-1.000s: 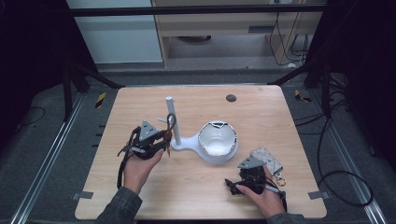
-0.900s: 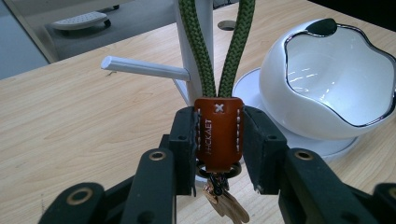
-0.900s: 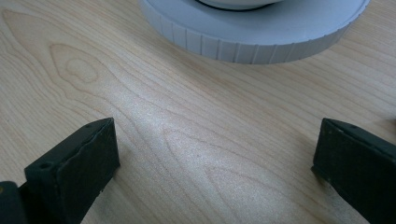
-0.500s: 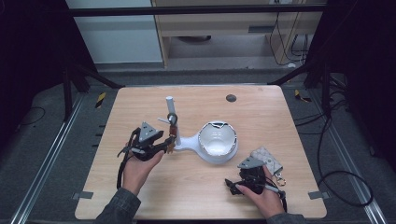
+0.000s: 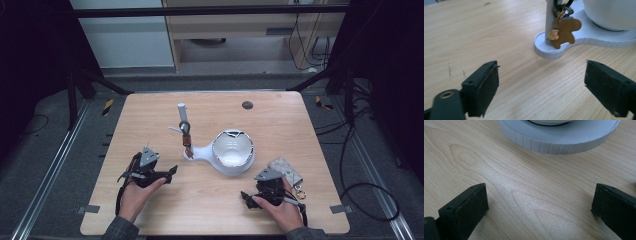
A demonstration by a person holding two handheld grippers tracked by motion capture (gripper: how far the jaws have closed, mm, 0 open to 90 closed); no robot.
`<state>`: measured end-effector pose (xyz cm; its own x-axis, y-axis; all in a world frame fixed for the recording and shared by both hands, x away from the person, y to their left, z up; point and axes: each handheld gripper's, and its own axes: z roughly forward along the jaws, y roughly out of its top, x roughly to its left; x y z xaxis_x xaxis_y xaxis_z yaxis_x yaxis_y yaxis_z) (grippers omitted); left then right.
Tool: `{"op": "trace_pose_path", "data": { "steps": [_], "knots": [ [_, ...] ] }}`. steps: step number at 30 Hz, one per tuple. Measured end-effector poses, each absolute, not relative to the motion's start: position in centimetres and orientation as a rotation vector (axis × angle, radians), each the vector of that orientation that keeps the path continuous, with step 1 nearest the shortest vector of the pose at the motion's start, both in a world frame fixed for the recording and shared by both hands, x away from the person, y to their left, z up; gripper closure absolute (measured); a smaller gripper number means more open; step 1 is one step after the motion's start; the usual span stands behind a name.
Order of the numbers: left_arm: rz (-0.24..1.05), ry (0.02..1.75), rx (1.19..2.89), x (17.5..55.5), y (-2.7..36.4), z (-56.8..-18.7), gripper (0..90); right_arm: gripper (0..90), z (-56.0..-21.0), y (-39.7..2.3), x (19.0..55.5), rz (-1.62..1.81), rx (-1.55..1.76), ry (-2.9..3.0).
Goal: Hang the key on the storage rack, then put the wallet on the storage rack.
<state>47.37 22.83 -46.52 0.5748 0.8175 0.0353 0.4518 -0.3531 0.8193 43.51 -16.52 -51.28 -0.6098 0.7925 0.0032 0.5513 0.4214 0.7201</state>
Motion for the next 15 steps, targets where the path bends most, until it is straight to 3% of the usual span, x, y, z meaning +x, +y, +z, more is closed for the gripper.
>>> {"op": "trace_pose_path", "data": {
  "steps": [3,8,15],
  "knots": [
    [0.551,1.02,2.017,47.6,23.5,-47.5,8.5,9.2,-50.3,-16.8,43.4,1.001,1.129,2.37],
    [0.544,1.029,2.07,47.3,24.0,-49.0,7.1,7.4,-46.1,-18.4,42.2,0.97,1.1,2.296],
    [0.532,1.064,2.091,47.6,24.3,-49.6,6.3,7.1,-43.7,-21.7,42.3,0.882,1.183,2.301]
  ]
}}
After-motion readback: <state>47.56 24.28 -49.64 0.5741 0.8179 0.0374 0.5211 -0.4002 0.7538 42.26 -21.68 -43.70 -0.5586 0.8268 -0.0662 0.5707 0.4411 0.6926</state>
